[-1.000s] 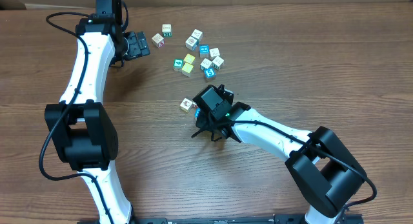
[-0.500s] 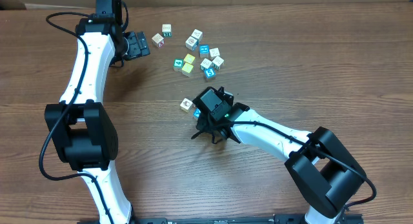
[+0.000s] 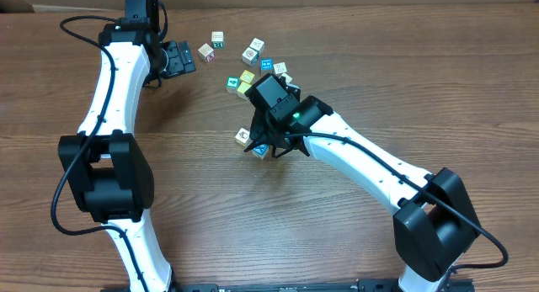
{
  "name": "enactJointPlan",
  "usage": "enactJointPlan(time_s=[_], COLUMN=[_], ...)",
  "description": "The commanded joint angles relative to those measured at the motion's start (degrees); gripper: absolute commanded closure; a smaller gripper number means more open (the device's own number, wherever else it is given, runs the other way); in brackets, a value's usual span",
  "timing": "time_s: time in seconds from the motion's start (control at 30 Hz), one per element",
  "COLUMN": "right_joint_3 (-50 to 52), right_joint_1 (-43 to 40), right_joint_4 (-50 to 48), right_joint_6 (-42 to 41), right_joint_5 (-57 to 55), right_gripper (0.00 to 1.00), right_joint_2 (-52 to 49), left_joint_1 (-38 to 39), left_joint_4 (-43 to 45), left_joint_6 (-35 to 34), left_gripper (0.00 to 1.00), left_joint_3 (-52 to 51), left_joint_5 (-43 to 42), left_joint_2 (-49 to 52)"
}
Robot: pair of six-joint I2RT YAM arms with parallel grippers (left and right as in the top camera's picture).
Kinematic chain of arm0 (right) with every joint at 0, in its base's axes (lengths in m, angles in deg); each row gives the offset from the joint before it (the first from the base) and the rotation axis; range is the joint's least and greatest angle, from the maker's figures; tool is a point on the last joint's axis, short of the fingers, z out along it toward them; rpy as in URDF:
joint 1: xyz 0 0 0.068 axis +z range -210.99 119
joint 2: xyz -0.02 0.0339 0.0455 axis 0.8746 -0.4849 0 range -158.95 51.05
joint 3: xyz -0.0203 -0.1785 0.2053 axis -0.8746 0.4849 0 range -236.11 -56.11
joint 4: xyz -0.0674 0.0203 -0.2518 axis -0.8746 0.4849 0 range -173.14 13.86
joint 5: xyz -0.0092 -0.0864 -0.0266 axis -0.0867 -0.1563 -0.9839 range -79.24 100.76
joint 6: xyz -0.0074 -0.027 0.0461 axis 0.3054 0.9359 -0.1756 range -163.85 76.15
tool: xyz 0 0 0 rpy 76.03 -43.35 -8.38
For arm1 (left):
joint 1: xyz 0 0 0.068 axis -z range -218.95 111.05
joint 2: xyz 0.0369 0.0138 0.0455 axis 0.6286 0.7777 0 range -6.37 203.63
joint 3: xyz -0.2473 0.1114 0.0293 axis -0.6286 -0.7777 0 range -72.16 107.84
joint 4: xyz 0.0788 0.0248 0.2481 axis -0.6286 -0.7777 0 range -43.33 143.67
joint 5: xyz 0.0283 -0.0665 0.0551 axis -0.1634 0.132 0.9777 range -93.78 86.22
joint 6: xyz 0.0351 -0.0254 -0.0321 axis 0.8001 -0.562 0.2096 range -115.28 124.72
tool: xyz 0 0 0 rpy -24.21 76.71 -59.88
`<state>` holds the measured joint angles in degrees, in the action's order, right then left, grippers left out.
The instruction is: Form a circle
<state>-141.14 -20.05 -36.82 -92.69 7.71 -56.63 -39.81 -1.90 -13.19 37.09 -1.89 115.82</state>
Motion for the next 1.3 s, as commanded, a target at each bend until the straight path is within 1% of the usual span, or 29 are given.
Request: enactJointPlan(time_s=[0.0, 0.1, 0.27, 0.47, 0.5, 0.53, 0.57, 0.6, 0.8, 0.83, 0.87, 0.9, 0.93, 0.97, 1.03, 1.2, 1.27], right_joint_3=[-0.4, -0.4, -0.4, -0.4, -0.4, -0.4, -0.4, -0.4, -0.4, -0.4, -0.4, -0.4, -0.4, -0.4, -0.4, -0.4, -0.4], right_joint_1=[0.9, 1.9, 3.5, 3.6, 3.6, 3.6, 3.6, 3.6, 3.6, 3.6, 3.6, 3.6, 3.6, 3.6, 3.6, 3.6, 3.7], right_joint_4=[0.4, 0.3, 0.7, -0.6, -0.6, -0.9, -1.0, -1.0, -1.0, -1.0, -0.9, -0.7, -0.6, -0.5, -0.6, -1.2, -1.6], right_joint_6=[0.5, -0.7, -3.9, -3.8, -3.9, -3.9, -3.9, -3.9, -3.9, -3.9, -5.1, -6.8, -8.5, -9.9, -11.5, -11.4, -11.4], right_joint_5=[-1.2, -1.6, -4.5, -4.4, -4.4, -4.2, -4.2, -4.2, -4.2, -4.2, -4.2, -4.4, -4.5, -4.7, -5.6, -6.4, -6.4], right_gripper=[0.51, 0.46, 0.45, 0.45, 0.43, 0.36, 0.20, 0.00, 0.00, 0.10, 0.22, 0.30, 0.34, 0.36, 0.36, 0.36, 0.38], right_joint_2=[-0.2, -2.1, -6.1, -8.8, -8.8, -8.8, -8.8, -8.8, -8.8, -8.8, -8.8, -8.8, -8.8, -8.8, -8.8, -9.2, -9.9], left_joint_1=[-0.1, -0.1, -0.1, -0.1, -0.1, -0.1, -0.1, -0.1, -0.1, -0.1, -0.1, -0.1, -0.1, -0.1, -0.1, -0.1, -0.1], left_joint_4=[0.1, 0.1, 0.1, 0.1, 0.1, 0.1, 0.1, 0.1, 0.1, 0.1, 0.1, 0.1, 0.1, 0.1, 0.1, 0.1, 0.1], left_joint_6=[-0.5, -0.5, -0.5, -0.5, -0.5, -0.5, -0.5, -0.5, -0.5, -0.5, -0.5, -0.5, -0.5, -0.5, -0.5, -0.5, -0.5], left_gripper=[0.00, 0.00, 0.00, 0.00, 0.00, 0.00, 0.00, 0.00, 0.00, 0.00, 0.00, 0.00, 0.00, 0.00, 0.00, 0.00, 0.01], left_joint_3=[1.1, 1.1, 1.1, 1.1, 1.1, 1.1, 1.1, 1.1, 1.1, 1.1, 1.1, 1.1, 1.1, 1.1, 1.1, 1.1, 1.1], left_joint_5=[-0.4, -0.4, -0.4, -0.4, -0.4, -0.4, -0.4, -0.4, -0.4, -0.4, -0.4, -0.4, -0.4, -0.4, -0.4, -0.4, -0.4], left_joint_2=[0.2, 0.2, 0.2, 0.2, 0.2, 0.2, 0.2, 0.2, 0.2, 0.2, 0.2, 0.2, 0.2, 0.2, 0.2, 0.2, 0.2])
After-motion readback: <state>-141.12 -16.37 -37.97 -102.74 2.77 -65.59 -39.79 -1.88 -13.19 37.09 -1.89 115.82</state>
